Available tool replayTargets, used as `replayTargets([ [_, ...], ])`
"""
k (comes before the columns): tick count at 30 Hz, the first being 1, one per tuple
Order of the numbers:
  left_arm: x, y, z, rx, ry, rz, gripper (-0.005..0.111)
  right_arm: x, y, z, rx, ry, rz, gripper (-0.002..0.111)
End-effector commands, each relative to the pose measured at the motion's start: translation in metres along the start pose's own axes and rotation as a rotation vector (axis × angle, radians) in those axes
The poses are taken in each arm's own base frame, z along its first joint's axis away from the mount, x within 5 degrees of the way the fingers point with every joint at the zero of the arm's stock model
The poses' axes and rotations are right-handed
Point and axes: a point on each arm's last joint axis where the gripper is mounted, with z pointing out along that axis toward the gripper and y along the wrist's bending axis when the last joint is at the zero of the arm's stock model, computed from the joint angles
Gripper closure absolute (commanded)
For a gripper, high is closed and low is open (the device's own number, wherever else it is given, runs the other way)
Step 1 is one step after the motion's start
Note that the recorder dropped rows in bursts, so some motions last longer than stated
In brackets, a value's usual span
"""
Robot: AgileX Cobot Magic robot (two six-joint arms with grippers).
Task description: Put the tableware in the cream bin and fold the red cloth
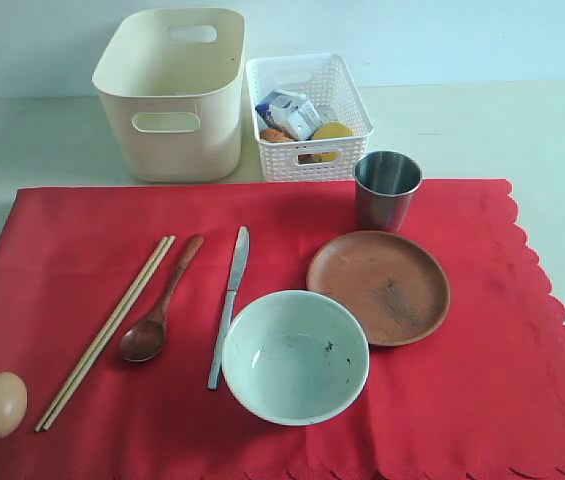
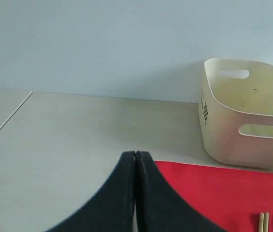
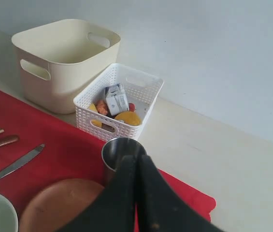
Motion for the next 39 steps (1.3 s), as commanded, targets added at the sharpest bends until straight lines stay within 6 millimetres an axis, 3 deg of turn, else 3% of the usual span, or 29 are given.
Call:
replayTargets([
  [1,-0.003,0.0,0.001,0.003,-0.01,0.005,0.107,0.0,-0.001,0.0,0.011,-0.012,-0.017,0.108],
  [21,-0.003,0.0,0.001,0.003,-0.002,-0.002,0.107,0.0,-0.001,0.0,0.008,-0.006,-0.007,0.108],
  [29,0.027,-0.002,0.005,0.005,0.28,-0.075,0.107,-0.005,-0.002,-0.01,0.025,-0.081,-0.007,0.108],
  [39,0.044,-0.004,0.022,0.014,0.488,-0.079,0.107,-0.01,-0.001,-0.042,0.045,-0.201,-0.015,0.108],
])
